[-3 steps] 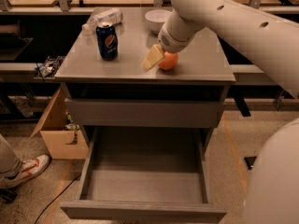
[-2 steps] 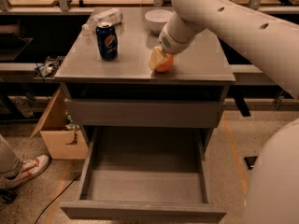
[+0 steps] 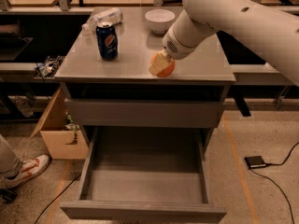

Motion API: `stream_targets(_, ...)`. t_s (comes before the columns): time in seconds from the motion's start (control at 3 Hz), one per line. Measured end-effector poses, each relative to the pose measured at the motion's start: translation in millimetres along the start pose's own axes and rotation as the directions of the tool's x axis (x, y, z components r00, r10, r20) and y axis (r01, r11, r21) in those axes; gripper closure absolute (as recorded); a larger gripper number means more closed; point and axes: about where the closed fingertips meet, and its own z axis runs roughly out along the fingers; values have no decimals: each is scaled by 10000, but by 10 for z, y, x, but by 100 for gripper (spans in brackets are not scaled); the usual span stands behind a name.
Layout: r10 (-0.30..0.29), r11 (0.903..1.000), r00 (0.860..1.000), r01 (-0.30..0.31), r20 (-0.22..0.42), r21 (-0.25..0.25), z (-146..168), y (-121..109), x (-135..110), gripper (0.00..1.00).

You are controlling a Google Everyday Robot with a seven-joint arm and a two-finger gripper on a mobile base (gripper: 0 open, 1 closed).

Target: Place orange into middle drawer

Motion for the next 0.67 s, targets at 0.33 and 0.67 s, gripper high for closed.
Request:
stream_targets(0.33,-856,9934,9963,856,30,-762,-219,435,160,100)
stream_targets(0.67,-852,9934,9964,851,28,-763,-217,436,161,100)
